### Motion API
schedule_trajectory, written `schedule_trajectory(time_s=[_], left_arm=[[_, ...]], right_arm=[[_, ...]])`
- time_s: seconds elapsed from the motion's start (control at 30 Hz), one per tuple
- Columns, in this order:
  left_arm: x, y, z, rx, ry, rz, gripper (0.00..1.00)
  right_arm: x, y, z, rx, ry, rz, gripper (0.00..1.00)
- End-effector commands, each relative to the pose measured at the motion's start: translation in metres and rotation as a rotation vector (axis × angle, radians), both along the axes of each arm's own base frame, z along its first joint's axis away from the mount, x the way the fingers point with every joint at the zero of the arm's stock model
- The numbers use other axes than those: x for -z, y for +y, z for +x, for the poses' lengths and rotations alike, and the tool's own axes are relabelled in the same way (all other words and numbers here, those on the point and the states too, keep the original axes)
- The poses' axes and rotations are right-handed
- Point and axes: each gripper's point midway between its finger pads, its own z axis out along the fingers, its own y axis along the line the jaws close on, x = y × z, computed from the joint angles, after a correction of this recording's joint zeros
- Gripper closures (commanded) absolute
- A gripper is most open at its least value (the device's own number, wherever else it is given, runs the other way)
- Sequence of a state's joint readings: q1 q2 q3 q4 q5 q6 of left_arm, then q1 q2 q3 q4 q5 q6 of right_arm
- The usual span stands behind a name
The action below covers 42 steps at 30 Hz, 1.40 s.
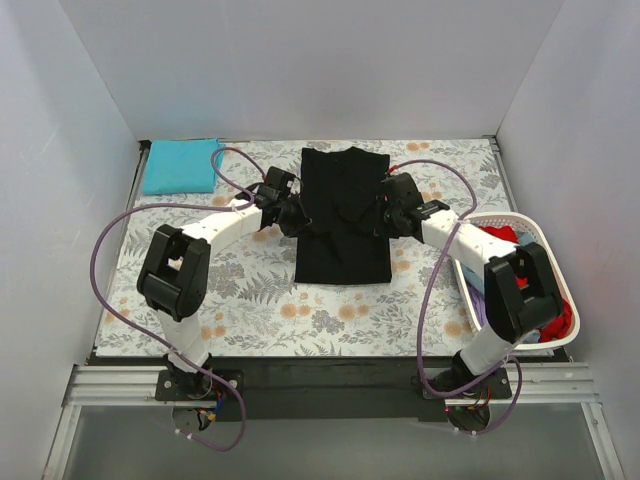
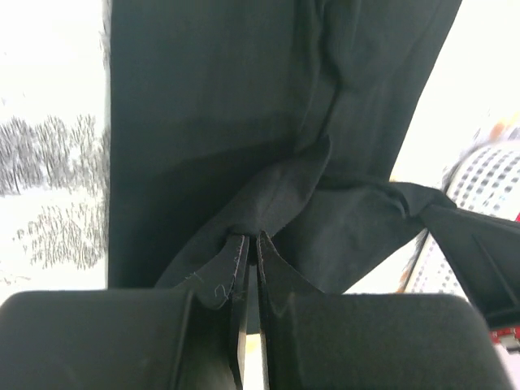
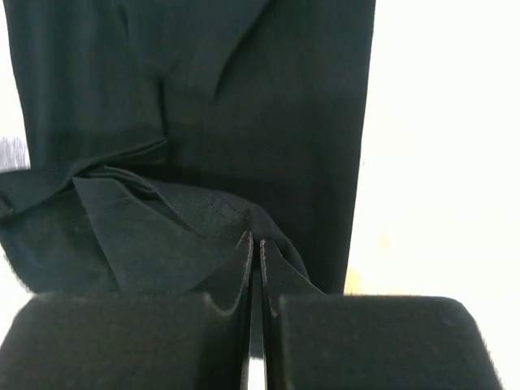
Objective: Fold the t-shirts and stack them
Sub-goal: Fold the tshirt
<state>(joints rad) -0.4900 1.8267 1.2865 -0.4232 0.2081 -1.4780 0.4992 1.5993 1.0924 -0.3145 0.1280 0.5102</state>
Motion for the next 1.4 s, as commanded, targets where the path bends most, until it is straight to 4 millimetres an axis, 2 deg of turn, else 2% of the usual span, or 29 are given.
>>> schedule_trajectory(time_s=[0.0,0.03,0.2,0.23,0.43,0.57,0.67,0.83,0.97,1.17,1.2,1.23,1.27,1.3,1.37], left_arm=[[-0.029,-0.005,0.032,-0.051,-0.094,-0.050,1.00],[-0.026,-0.002,0.035,-0.060,-0.088,-0.050,1.00],[-0.024,0.007,0.058,-0.089,-0.111,-0.055,1.00],[-0.028,0.010,0.066,-0.096,-0.125,-0.059,1.00],[-0.025,0.018,0.086,-0.096,-0.134,-0.073,1.00],[-0.028,0.015,0.099,-0.077,-0.153,-0.092,1.00],[-0.022,0.015,0.102,-0.069,-0.141,-0.093,1.00],[-0.023,0.019,0.103,-0.073,-0.143,-0.101,1.00],[-0.027,0.021,0.111,-0.069,-0.158,-0.114,1.00],[-0.011,0.023,0.127,-0.059,-0.144,-0.123,1.00],[-0.010,0.022,0.128,-0.047,-0.144,-0.132,0.96],[-0.003,0.024,0.131,-0.040,-0.143,-0.130,0.90],[-0.004,0.025,0.135,-0.040,-0.152,-0.131,0.79],[-0.006,0.029,0.137,-0.034,-0.154,-0.151,0.73],[-0.018,0.033,0.142,-0.030,-0.183,-0.174,0.54]], right_arm=[[-0.028,0.005,0.044,-0.002,-0.112,0.045,0.99],[-0.022,0.005,0.049,0.000,-0.103,0.045,0.99],[-0.021,0.005,0.071,0.008,-0.103,0.067,0.99],[-0.016,0.005,0.072,0.009,-0.090,0.066,0.99],[-0.016,-0.009,0.082,0.048,-0.099,0.077,0.99],[-0.015,-0.012,0.088,0.053,-0.099,0.095,0.99],[-0.012,-0.016,0.089,0.059,-0.092,0.099,0.99],[-0.018,-0.023,0.090,0.071,-0.109,0.117,0.99],[-0.020,-0.024,0.095,0.075,-0.121,0.123,0.99],[-0.007,-0.029,0.110,0.099,-0.105,0.119,0.99],[-0.005,-0.026,0.110,0.077,-0.088,0.143,0.97],[0.000,-0.025,0.115,0.074,-0.081,0.145,0.89],[0.002,-0.026,0.118,0.070,-0.074,0.151,0.67],[0.006,-0.026,0.120,0.055,-0.058,0.169,0.56],[-0.004,-0.026,0.126,0.045,-0.072,0.183,0.38]])
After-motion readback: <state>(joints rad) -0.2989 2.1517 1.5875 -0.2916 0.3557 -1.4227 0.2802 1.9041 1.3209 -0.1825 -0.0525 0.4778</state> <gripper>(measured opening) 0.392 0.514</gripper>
